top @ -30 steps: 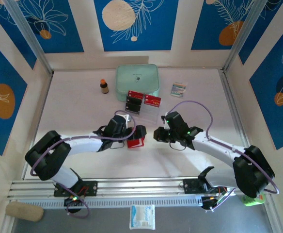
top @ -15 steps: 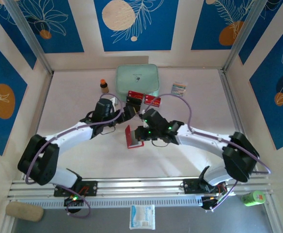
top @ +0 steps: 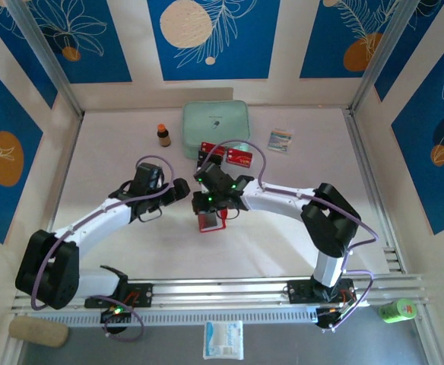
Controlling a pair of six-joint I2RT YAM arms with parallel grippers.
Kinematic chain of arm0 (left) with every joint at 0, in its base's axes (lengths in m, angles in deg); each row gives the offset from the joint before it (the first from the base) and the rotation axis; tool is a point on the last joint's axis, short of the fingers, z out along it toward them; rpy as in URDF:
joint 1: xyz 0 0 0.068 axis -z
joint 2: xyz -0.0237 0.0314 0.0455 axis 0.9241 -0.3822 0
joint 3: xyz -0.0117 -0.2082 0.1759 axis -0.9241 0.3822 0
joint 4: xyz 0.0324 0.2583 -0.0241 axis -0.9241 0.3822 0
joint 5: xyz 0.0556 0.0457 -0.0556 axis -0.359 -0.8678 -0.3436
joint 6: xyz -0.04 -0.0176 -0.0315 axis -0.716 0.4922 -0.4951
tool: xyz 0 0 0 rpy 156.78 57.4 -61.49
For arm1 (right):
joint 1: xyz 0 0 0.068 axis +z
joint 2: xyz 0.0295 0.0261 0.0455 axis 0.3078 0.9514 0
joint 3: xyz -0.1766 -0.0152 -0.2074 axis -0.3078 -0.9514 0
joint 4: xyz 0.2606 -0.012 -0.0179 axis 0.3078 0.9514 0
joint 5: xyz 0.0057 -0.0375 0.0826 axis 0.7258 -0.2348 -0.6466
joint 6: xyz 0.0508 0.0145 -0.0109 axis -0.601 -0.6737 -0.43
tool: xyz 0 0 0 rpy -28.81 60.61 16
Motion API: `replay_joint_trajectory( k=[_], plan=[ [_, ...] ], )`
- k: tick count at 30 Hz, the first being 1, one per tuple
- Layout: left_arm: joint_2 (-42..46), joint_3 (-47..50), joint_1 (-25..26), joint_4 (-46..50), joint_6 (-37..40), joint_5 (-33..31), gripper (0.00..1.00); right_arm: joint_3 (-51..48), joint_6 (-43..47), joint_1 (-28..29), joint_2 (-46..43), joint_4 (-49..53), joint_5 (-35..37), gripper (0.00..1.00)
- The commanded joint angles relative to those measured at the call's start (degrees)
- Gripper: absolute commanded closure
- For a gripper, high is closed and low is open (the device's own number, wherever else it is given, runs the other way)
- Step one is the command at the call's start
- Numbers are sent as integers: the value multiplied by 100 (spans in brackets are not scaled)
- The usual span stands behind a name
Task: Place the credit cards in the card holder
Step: Close the card holder at the center of the table.
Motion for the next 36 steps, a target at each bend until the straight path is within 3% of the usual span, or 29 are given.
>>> replay_joint_trajectory(
  k=[1,9,21,36],
  plan=[
    [-82,-135,-45,356,553,142,0,-304,87,-192,-105,125,111,99],
    [-656,-424,199,650,1219,595,0,-1029,-93,-396,-128,-292,7,99],
    [-1104,-608,987,690,1770,-69,0,-1325,-248,-403,-189,-493,-29,100],
    [-1572,-689,1176,380,1919,-276,0,-1459,-351,-407,-189,-619,-56,100]
  ],
)
